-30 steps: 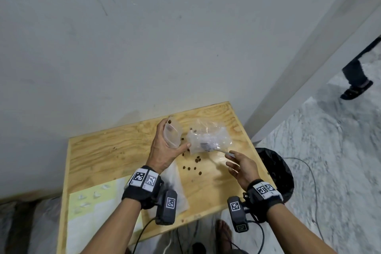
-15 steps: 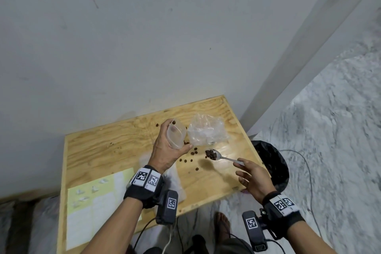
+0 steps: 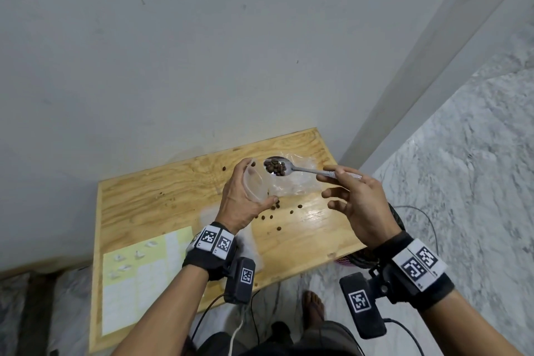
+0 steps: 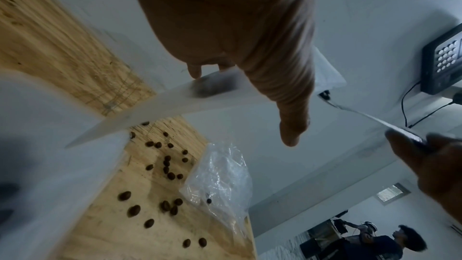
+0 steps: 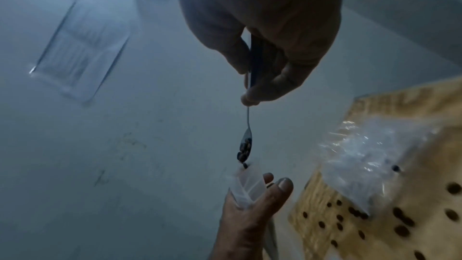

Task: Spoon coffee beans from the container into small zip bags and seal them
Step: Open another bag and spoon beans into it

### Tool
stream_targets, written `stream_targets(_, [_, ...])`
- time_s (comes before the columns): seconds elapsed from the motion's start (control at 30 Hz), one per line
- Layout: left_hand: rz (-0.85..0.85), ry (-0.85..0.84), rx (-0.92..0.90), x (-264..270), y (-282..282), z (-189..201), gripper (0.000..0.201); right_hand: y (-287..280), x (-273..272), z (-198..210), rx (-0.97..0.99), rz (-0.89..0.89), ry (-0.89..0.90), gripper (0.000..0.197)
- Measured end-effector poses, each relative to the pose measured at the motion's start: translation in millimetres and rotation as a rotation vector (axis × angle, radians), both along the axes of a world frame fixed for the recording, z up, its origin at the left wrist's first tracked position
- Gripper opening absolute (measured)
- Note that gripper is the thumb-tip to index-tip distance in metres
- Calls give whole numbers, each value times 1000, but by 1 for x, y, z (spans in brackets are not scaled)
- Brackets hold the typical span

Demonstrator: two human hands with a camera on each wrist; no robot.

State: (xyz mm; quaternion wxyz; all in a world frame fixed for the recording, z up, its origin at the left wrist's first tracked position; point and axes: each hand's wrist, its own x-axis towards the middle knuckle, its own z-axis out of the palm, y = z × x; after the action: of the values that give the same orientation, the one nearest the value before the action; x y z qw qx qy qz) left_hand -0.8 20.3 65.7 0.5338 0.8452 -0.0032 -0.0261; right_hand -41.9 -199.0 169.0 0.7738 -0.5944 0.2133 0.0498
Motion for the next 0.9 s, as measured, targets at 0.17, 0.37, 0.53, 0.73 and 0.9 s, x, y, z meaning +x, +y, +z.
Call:
stream_targets(0.17, [-19, -14, 7, 2, -3, 3, 97, 30, 1, 7, -379, 121, -156, 18])
stream_targets(0.37, [-14, -13, 4, 5, -2, 6, 97, 43, -10, 3, -786, 219, -473, 20])
stream_targets(0.53, [26, 2, 3, 6, 10, 1, 96, 5, -17, -3, -638, -58, -326, 19])
stream_targets(0.73, [36, 1, -17, 5, 14, -2, 96, -25, -26, -66, -707, -63, 5, 17])
stream_targets(0.9, [33, 9, -18, -1, 14, -4, 95, -15, -4, -111, -753, -34, 73, 20])
